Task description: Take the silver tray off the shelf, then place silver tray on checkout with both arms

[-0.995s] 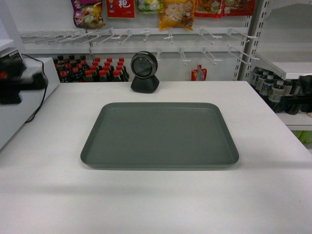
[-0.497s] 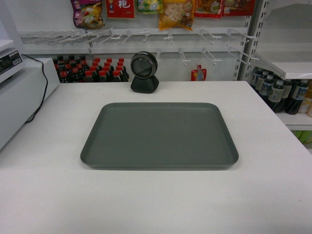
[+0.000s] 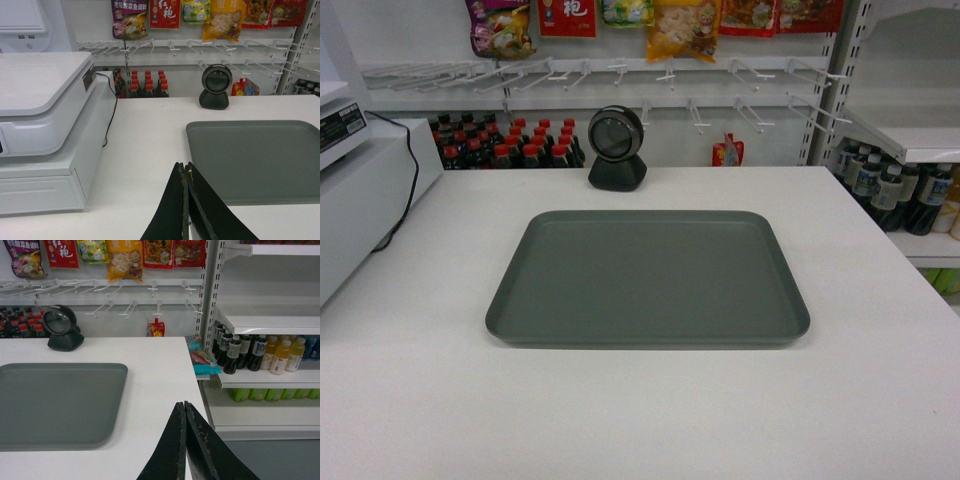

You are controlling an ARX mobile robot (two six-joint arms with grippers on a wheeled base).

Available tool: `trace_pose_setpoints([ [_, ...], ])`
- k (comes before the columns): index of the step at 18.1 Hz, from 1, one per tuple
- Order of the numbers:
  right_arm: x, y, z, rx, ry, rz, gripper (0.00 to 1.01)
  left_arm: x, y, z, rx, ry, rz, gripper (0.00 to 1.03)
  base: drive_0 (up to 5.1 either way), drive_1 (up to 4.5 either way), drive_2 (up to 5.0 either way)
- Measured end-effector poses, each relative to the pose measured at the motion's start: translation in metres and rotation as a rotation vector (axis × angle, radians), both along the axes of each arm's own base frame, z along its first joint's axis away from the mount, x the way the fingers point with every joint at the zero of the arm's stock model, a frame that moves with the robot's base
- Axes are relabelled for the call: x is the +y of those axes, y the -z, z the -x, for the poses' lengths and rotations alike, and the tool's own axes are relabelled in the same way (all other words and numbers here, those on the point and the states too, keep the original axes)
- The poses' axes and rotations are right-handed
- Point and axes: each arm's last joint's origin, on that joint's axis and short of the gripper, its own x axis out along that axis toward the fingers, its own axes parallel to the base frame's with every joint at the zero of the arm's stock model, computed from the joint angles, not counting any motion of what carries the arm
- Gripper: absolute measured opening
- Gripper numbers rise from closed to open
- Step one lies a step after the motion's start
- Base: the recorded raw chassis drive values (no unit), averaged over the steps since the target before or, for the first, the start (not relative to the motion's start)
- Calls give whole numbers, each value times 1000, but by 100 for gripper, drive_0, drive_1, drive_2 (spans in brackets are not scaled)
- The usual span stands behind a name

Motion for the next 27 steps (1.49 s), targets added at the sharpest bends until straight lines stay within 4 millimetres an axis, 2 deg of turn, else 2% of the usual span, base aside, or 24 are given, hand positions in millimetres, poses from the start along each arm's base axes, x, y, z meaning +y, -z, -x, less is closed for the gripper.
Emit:
trace_pose_setpoints([
  [13, 0, -10, 41, -38, 0, -3, 2, 0, -7, 30, -27, 0, 0, 1, 0, 0, 0],
  [22, 0, -10, 50, -41, 0, -2, 2, 0, -7, 36, -26, 0, 0, 1, 0, 0, 0],
  [24, 0, -10, 53, -41, 0, -3, 2, 0, 0, 44, 31, 3, 0, 1, 0, 0, 0],
  [26, 0, -10, 54, -37, 0, -3, 2, 0, -6, 48, -30, -2, 0, 1, 0, 0, 0],
  [27, 0, -10, 56, -42, 0, -3, 2, 0, -2, 47, -7, -1, 0, 1, 0, 0, 0],
])
